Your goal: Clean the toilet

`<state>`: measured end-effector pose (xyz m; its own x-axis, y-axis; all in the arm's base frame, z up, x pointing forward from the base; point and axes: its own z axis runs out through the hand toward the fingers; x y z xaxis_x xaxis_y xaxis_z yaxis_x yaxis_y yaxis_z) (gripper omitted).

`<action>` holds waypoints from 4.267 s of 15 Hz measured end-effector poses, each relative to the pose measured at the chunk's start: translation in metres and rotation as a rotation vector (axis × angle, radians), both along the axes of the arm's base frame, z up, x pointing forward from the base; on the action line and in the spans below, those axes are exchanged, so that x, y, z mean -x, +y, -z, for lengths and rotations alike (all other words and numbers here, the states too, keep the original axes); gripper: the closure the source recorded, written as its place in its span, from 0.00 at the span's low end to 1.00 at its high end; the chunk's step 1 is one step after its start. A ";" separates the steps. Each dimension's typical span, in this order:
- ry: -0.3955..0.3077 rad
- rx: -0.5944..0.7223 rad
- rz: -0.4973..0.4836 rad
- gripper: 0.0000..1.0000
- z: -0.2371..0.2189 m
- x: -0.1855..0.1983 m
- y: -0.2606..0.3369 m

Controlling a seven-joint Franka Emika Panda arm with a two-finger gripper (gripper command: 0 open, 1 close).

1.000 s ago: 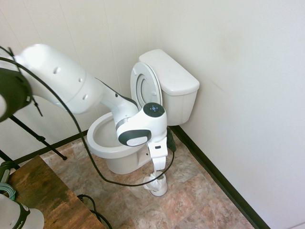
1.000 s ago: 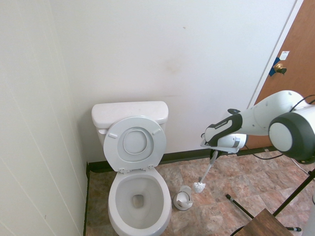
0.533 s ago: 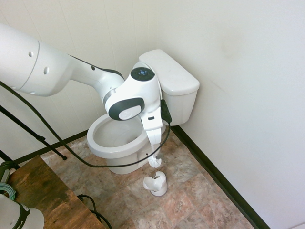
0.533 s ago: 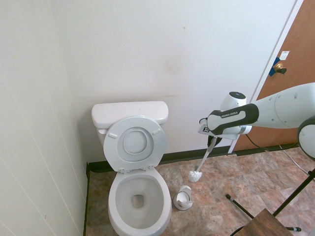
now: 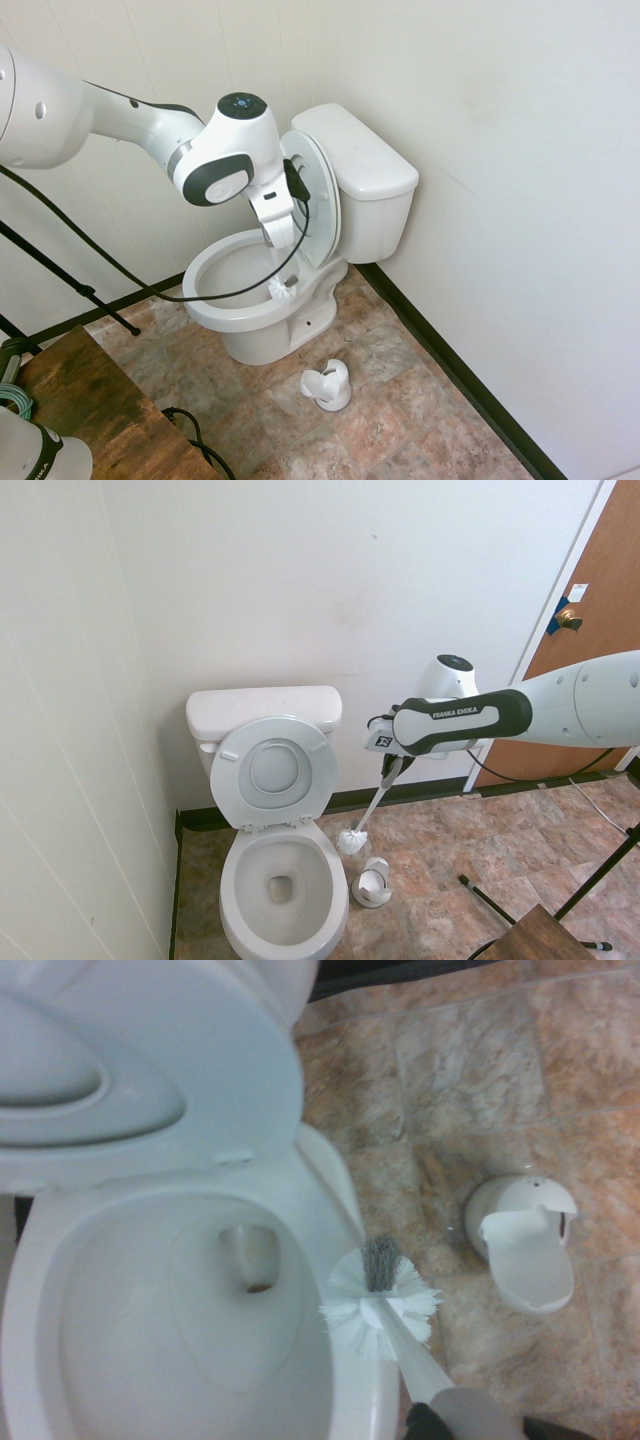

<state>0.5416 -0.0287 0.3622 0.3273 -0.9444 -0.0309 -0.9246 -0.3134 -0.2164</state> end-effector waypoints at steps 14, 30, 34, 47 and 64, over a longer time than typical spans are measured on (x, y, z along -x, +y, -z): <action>-0.019 0.046 -0.005 1.00 0.137 -0.074 0.143; -0.035 0.083 -0.007 1.00 0.191 -0.103 0.240; 0.006 0.093 -0.050 1.00 0.213 -0.077 0.259; 0.119 0.141 -0.206 1.00 0.226 0.018 0.222; -0.016 0.083 -0.040 1.00 0.196 -0.130 0.142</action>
